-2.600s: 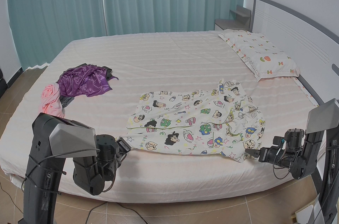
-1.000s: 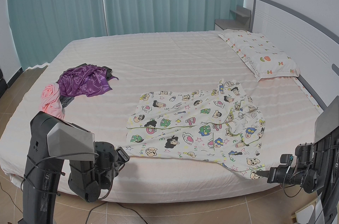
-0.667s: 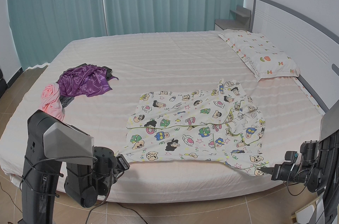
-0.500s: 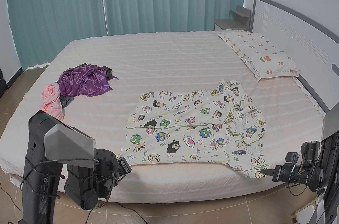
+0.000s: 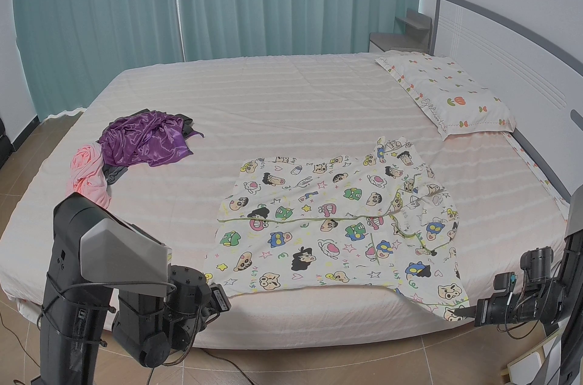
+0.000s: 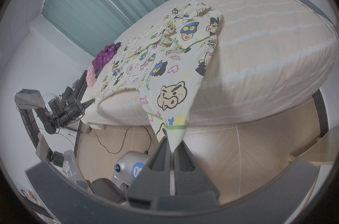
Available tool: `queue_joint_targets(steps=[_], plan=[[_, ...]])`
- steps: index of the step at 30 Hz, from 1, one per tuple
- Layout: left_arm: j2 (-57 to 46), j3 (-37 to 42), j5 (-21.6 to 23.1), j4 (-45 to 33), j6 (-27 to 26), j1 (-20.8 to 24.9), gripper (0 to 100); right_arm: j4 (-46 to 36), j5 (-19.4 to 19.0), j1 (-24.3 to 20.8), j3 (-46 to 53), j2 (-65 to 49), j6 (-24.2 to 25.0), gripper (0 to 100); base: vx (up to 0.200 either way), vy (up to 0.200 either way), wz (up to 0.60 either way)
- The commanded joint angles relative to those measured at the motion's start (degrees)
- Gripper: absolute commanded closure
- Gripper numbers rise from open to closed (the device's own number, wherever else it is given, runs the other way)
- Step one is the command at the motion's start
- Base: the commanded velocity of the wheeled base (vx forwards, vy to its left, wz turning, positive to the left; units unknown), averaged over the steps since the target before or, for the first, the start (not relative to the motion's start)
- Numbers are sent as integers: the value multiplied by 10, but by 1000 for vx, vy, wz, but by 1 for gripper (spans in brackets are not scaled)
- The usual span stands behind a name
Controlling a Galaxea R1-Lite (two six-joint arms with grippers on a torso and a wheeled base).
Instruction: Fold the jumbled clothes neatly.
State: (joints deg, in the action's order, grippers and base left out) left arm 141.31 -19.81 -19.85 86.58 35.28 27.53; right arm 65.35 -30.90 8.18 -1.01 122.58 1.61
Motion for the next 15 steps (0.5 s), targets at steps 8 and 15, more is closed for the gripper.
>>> queue_joint_targets(steps=[8, 15], plan=[[-1, 18, -1, -13, -4, 15, 100, -74, 0, 21, 10, -32, -64, 100, 0, 0, 0], [-3, 39, -1, -12, -3, 22, 100, -127, 0, 48, 10, -33, -122, 100, 0, 0, 0]])
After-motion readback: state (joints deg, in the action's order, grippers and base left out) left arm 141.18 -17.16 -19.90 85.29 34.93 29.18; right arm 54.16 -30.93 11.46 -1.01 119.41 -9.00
